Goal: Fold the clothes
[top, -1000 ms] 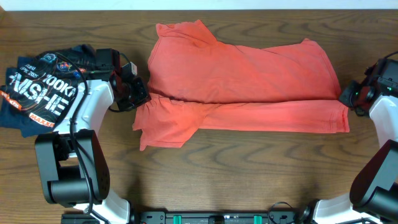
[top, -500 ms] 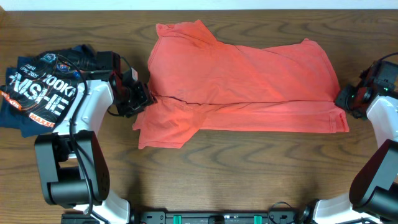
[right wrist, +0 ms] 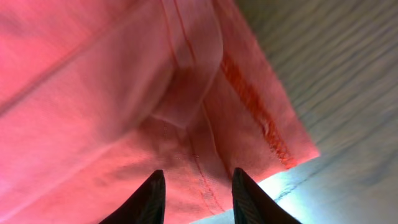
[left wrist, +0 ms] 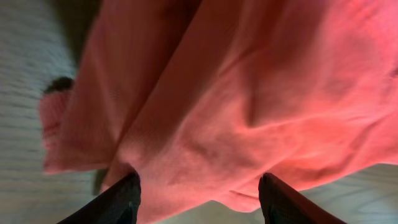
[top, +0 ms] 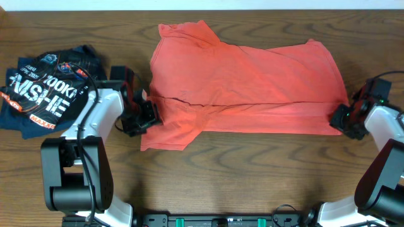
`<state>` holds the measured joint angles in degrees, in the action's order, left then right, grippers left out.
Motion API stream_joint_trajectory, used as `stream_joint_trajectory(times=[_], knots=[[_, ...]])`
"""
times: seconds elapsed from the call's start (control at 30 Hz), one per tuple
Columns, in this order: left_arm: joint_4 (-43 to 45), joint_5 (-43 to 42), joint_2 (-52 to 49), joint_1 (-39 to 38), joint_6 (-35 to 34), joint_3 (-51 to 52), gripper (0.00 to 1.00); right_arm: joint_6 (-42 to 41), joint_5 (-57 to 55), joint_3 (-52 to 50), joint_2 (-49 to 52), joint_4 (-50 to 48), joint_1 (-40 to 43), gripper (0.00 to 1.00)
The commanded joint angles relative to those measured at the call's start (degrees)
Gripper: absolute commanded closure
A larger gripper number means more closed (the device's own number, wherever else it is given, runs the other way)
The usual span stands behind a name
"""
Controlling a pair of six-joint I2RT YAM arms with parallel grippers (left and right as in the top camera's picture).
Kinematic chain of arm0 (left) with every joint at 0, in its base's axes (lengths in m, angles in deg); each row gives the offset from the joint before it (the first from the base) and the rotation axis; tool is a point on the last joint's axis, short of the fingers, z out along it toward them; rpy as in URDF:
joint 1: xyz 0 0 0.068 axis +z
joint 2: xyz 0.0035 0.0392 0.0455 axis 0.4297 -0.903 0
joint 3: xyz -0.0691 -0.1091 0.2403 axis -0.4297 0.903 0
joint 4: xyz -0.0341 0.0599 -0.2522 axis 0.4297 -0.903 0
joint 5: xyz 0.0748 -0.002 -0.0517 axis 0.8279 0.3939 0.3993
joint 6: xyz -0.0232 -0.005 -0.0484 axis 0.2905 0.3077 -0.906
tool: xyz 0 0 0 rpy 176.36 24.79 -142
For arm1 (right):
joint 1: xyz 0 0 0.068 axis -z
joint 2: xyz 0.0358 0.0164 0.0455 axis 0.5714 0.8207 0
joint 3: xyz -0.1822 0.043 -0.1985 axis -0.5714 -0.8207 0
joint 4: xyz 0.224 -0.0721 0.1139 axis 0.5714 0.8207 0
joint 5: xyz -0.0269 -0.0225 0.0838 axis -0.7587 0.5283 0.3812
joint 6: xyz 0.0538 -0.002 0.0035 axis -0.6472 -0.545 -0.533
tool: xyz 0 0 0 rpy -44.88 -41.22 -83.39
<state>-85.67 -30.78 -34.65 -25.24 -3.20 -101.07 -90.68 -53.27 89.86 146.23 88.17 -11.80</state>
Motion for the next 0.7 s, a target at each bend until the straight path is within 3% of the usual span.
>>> stream_joint_trajectory(times=[0.0,0.37,0.67], knots=[[1.7,-0.8,0.6,-0.5,0.9,2.4,0.37,0.2,-0.2,-3.4,0.1,-3.5,-0.3,0.66],[5.4,-2.2,2.1,-7.6,6.1,2.4,0.38,0.2,-0.2,-7.7,0.1,-8.8,-0.3,0.66],[9.8,2.3,6.3,-17.5,10.2,2.4,0.38,0.2,-0.1,-7.8,0.1,-9.2,-0.4,0.66]])
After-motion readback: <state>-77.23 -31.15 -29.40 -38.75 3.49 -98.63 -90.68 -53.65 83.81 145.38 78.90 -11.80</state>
